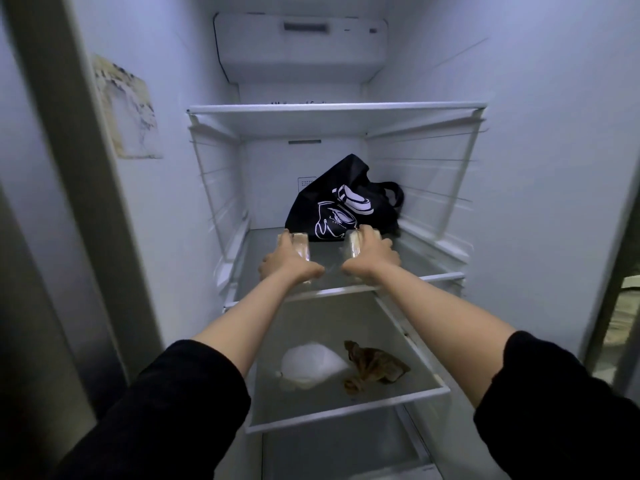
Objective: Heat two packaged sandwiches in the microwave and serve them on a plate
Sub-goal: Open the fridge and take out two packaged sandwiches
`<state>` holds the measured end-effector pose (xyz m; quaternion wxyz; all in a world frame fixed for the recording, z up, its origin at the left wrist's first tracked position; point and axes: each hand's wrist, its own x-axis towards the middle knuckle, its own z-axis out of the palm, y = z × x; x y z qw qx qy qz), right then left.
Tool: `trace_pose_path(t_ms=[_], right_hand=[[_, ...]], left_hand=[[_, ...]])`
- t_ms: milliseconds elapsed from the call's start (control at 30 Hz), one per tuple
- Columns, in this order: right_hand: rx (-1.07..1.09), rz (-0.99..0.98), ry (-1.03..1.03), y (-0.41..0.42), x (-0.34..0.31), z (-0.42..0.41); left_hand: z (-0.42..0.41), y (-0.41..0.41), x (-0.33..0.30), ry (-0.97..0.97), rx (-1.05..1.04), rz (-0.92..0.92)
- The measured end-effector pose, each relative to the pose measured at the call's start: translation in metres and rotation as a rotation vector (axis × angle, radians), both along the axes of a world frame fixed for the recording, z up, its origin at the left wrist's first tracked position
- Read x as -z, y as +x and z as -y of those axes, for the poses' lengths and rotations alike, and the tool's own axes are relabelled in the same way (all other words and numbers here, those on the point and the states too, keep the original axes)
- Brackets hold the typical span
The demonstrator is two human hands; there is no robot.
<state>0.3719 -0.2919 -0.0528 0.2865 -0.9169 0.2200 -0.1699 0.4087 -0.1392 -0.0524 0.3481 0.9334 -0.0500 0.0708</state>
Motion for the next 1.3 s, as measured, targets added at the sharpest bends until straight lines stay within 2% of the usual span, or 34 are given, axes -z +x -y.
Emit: trace_pose_path(t_ms=[233, 667, 1033, 1300], right_hand=[[0.047, 0.065, 0.016, -0.053, -0.011, -0.015], [0.023, 0.102, -0.042, -0.217, 0.0, -0.087], [0.023, 0.113, -0.064, -0.323, 0.006, -0.101], [0.003, 0.177, -0.007, -0.452, 0.018, -0.098]], left_hand=[[-0.023, -0.063, -0.013, -0.073, 0.051, 0.08], [-0.099, -0.224, -0.01, 0.02, 0.131, 0.177], [-0.124, -0.328, -0.005, 0.062, 0.205, 0.222], [-0.117, -0.447, 0.006, 0.034, 0.262, 0.232]])
